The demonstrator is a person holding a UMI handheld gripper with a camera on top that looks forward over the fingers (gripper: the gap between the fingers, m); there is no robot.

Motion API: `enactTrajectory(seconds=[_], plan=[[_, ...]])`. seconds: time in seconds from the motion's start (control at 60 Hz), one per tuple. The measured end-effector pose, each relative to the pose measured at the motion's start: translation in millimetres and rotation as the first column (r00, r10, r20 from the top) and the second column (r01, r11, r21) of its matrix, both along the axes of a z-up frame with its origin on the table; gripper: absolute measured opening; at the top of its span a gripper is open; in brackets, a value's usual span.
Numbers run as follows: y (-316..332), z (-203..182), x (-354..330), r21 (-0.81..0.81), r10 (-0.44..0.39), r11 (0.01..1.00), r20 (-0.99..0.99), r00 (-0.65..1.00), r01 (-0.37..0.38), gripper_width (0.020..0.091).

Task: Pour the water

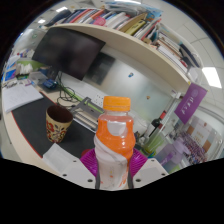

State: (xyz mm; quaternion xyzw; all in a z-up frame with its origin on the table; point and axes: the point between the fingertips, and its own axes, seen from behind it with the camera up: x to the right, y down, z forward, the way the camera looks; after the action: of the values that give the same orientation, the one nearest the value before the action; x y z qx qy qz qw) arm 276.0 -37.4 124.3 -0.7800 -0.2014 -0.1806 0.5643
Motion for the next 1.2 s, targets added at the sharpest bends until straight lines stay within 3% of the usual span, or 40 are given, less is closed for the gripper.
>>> enactTrajectory(seconds=[0.133,0.317,0.533,0.767,0.967,1.1,1.2], plan=[[36.8,7.9,-4.4,-0.083,0.130,0.991,0.351,0.927,-0.107,0.0369],[75.2,16.2,-25.3,-0.186,0.278,0.960,0.724,0.631,-0.210,0.0370],[98.5,29.8,-56.7,-0.254,0.325,0.926,0.913,0.247,-0.280,0.0373],[112.9,35.9,-66.2,-0.305,0.311,0.913,0.950,-0.020,-0.270,0.0370],[109.6,31.5,-74.2,-0.319,0.344,0.900,0.939,0.032,-0.297,0.0373],[89.6,36.2,-79.2,-0.280,0.412,0.895,0.818,0.401,-0.347,0.0374],[74.4,48.8,-74.5,-0.197,0.400,0.912,0.626,0.669,-0.361,0.0383]])
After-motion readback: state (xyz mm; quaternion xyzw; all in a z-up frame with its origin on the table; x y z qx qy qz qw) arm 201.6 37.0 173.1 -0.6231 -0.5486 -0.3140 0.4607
